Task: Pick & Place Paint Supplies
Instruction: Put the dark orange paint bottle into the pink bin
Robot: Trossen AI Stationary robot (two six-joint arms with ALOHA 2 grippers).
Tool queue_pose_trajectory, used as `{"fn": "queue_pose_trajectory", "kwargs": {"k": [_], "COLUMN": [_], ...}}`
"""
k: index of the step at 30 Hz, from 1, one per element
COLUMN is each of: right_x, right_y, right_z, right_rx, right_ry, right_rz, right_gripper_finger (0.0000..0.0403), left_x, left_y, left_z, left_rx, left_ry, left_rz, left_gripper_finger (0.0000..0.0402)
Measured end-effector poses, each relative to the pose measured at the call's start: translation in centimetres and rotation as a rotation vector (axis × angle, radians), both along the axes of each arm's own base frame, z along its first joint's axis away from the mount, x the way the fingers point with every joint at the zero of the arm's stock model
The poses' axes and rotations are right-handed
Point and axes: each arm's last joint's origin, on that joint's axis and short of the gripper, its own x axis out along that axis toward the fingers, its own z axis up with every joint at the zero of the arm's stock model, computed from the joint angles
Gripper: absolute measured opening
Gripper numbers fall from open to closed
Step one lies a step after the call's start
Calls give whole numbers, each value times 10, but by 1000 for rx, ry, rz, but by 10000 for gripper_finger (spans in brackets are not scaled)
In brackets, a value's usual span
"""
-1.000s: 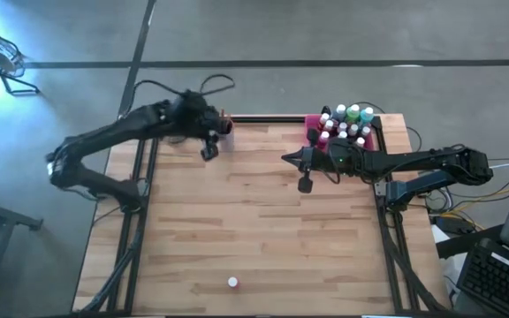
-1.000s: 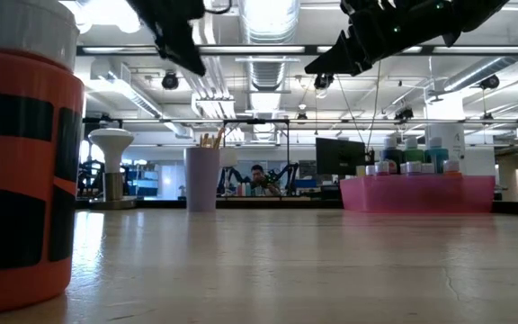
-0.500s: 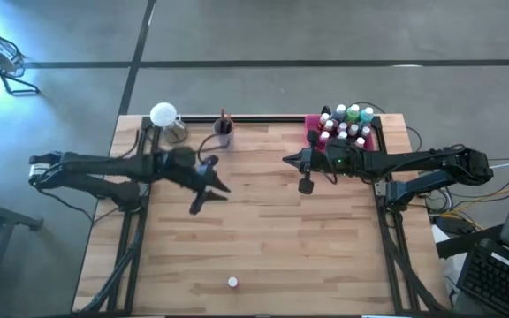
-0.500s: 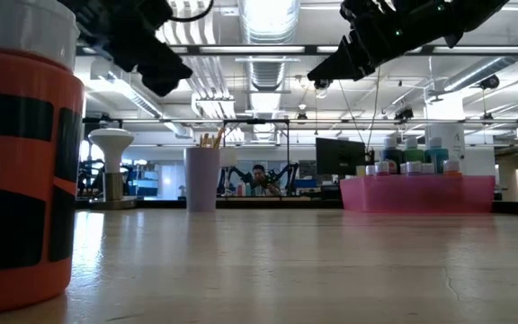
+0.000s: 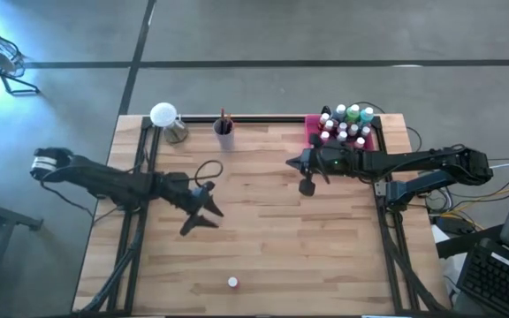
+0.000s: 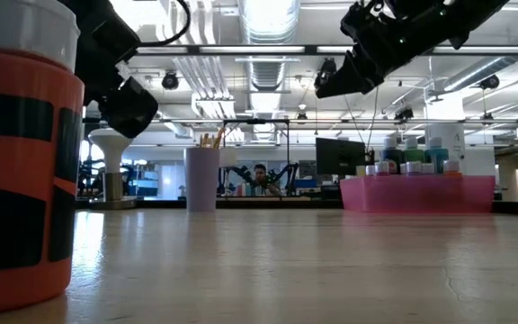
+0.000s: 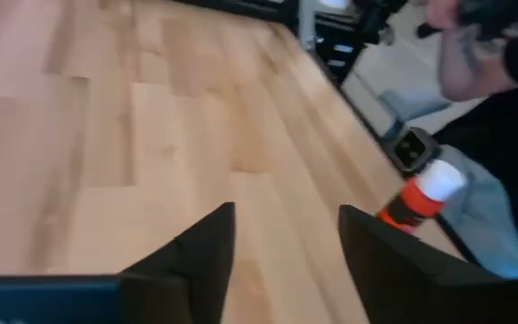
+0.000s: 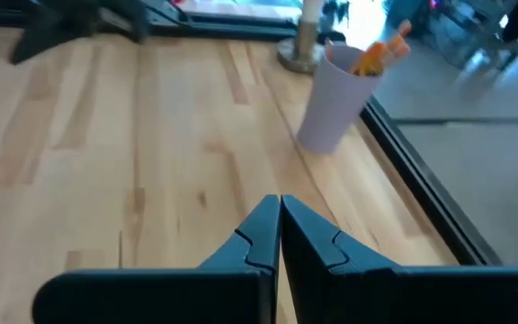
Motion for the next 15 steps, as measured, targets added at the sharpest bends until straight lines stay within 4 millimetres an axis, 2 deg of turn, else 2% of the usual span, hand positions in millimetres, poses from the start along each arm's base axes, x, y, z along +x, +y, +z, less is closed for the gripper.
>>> {"fn": "queue_pose_trajectory", "kwargs": {"k": [4,7,15], "right_x": [-1,-1,-1], "right_y": [-1,-1,-1], "right_z": [-1,-1,-1], "right_rx": [17,15,17], "right_ry": [6,6,0], "right_rz": [-47,-53,-61], "right_gripper_finger": [8,8,8], "left_x": [-4,-8,-4], "left_y": [-15,-28,-60], "left_z": [-8,-19,-38], "left_rx": [-20,17,128], "left_ry": [13,28,-53], "left_rz": [-66,-134,-127], "left_gripper_finger": [247,271,275]}}
